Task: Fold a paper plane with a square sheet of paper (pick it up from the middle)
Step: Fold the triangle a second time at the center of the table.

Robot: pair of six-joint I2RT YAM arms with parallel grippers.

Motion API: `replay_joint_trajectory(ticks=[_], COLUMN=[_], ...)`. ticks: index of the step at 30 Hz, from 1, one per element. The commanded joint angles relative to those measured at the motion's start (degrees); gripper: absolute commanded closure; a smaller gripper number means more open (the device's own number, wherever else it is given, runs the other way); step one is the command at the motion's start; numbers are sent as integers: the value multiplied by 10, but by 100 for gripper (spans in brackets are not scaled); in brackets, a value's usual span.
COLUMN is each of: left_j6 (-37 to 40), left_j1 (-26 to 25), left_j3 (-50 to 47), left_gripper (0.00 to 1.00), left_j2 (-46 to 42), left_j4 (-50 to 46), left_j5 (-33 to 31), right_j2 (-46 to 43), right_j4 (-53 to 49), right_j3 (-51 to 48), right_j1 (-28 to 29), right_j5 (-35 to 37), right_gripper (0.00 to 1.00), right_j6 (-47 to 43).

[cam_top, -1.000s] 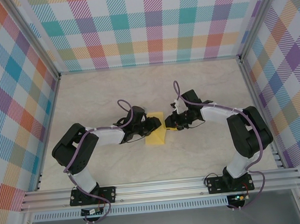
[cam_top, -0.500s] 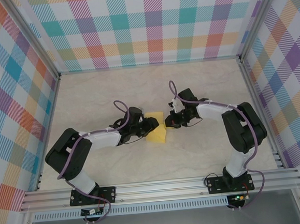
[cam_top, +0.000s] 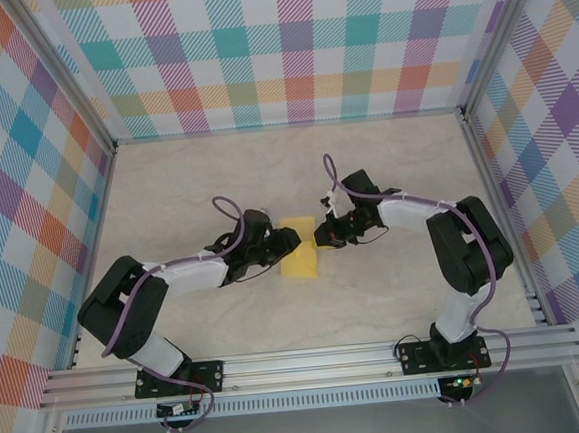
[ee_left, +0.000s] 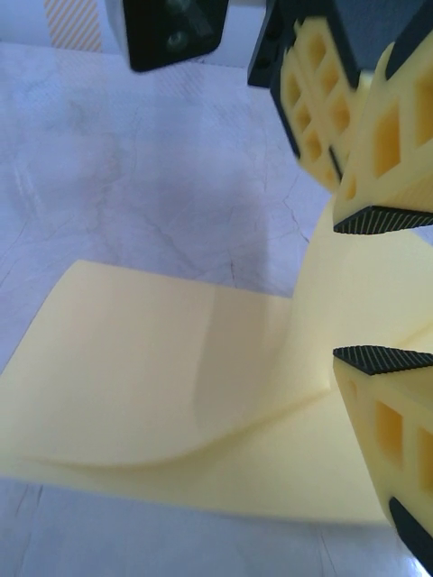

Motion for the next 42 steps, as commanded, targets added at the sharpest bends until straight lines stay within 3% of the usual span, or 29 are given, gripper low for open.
replay_joint_trajectory(ticks=[1, 5, 13, 23, 29, 42], left_j6=[9, 4, 2, 19, 20, -1], left_j1=[6, 6, 7, 6, 6, 6], left_j3=[-24, -44, -54, -36, -8, 27], left_gripper=[60, 60, 61, 62, 68, 76], left_j2=[-49, -89, -102, -69, -20, 52], left_j4=[-33, -61, -74, -45, 6, 61], left_j5=[-81, -131, -126, -64, -9, 24], right_j2=[-30, -9, 42, 55, 64, 72], right_j4=[17, 14, 11, -53, -67, -72], right_j3=[-6, 3, 22, 69, 79, 84], right_j1=[12, 35, 53, 54, 54, 53], right_j5=[-52, -58, -16, 114, 136, 166], right_gripper=[99, 99, 99, 98, 98, 98], right_j6=[2, 1, 16, -2, -13, -13])
